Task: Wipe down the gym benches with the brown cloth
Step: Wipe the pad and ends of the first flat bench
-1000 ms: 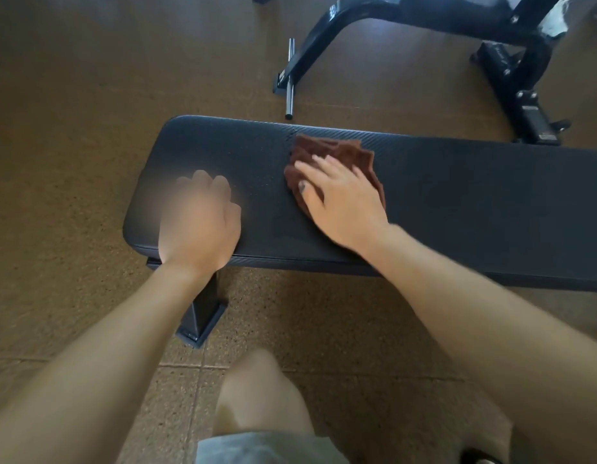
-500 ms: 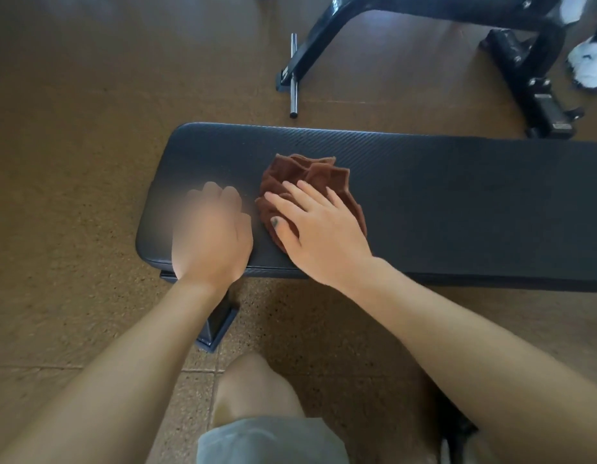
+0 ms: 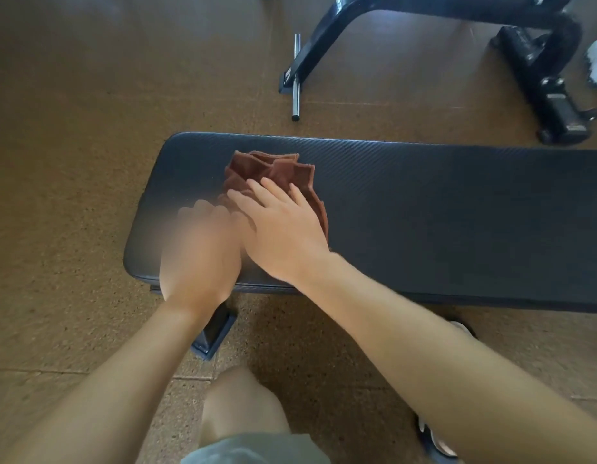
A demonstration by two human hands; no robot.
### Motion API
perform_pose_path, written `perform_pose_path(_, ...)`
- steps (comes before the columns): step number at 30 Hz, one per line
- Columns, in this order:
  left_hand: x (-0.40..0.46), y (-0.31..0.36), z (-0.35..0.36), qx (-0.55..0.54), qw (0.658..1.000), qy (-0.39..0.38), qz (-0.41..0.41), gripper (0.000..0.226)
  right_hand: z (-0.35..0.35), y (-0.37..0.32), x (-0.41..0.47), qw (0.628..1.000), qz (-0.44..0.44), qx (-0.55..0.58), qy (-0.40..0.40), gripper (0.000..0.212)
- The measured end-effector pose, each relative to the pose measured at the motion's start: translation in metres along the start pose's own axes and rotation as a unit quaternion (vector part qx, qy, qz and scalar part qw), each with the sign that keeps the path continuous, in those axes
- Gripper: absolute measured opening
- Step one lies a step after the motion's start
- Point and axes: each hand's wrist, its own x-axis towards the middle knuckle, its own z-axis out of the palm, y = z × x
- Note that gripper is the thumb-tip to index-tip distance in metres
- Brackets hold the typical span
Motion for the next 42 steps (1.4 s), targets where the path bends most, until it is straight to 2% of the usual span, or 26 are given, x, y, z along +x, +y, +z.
perform_pose_path(3,0.002,-0.002,0.001,-0.008,1.000,0.006,0.004,0.017,-0.005,0.013,0.050,1.000,-0.008,-0.012,0.002,0.046)
perform_pose_path(7,0.003,-0.006,0.002,-0.016,1.000,0.006,0.013,0.018,-0.012,0.041,0.089,1.000,-0.001,-0.029,-0.009,0.047)
perform_pose_path(14,0.002,-0.006,0.004,-0.021,1.000,0.011,0.007,0.030,-0.065,0.156,0.039,0.979,0.180,-0.045,0.078,0.046)
perform_pose_path(18,0.002,-0.003,0.005,-0.013,1.000,0.016,0.005,0.031,-0.061,0.149,0.046,0.961,0.256,-0.051,0.094,0.047)
perform_pose_path(20,0.003,-0.005,0.006,-0.014,1.000,0.018,0.008,0.029,-0.042,0.114,0.067,0.966,0.237,-0.066,0.084,0.046)
perform_pose_path(25,0.001,-0.007,0.005,-0.010,1.000,0.017,0.019,0.024,0.009,0.011,0.084,0.996,0.056,-0.055,0.031,0.049)
perform_pose_path(30,0.000,-0.008,0.004,-0.007,1.000,0.011,0.024,0.022,-0.010,0.023,-0.008,0.999,-0.007,-0.035,0.003,0.049)
perform_pose_path(32,0.000,-0.008,0.003,-0.008,1.000,0.008,0.020,0.027,-0.017,0.030,-0.052,0.999,-0.013,-0.031,-0.007,0.052)
perform_pose_path(34,0.000,-0.006,0.002,-0.008,1.000,0.008,0.017,0.029,-0.022,0.040,-0.055,0.999,-0.015,-0.028,-0.018,0.054)
perform_pose_path(37,0.001,-0.006,0.003,-0.009,1.000,0.010,0.014,0.026,-0.024,0.050,-0.002,0.999,-0.005,-0.044,-0.009,0.053)
perform_pose_path(42,-0.001,-0.004,0.005,-0.010,1.000,0.017,0.012,0.023,-0.010,0.044,0.078,0.996,0.079,-0.047,0.014,0.050)
